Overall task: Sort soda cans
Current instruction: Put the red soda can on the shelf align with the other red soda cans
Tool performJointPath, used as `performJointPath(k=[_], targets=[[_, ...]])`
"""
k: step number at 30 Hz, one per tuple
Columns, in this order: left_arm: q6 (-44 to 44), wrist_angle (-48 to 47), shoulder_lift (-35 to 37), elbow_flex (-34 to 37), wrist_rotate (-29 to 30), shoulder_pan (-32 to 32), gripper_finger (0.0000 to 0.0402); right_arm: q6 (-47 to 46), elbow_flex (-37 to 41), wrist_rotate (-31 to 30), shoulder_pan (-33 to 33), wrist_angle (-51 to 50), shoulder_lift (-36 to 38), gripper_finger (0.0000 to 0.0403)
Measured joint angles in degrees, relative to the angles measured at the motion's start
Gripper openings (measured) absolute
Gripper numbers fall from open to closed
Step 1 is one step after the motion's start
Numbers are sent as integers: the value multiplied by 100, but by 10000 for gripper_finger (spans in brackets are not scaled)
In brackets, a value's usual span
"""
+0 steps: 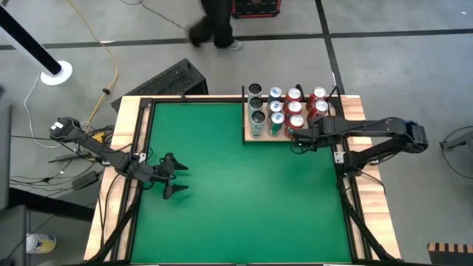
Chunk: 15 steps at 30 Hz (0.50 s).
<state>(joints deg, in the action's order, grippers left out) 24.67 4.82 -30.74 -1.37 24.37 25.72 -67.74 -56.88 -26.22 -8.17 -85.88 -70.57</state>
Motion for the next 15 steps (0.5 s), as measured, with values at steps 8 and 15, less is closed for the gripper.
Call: performJointPath(k=[8,15], targets=[[0,-43,-1,0,-1,1,392,-28,0,-479,-214,-167,0,18],[0,-46,0,0,-1,-1,392,372,0,-909,-369,-199,0,18]])
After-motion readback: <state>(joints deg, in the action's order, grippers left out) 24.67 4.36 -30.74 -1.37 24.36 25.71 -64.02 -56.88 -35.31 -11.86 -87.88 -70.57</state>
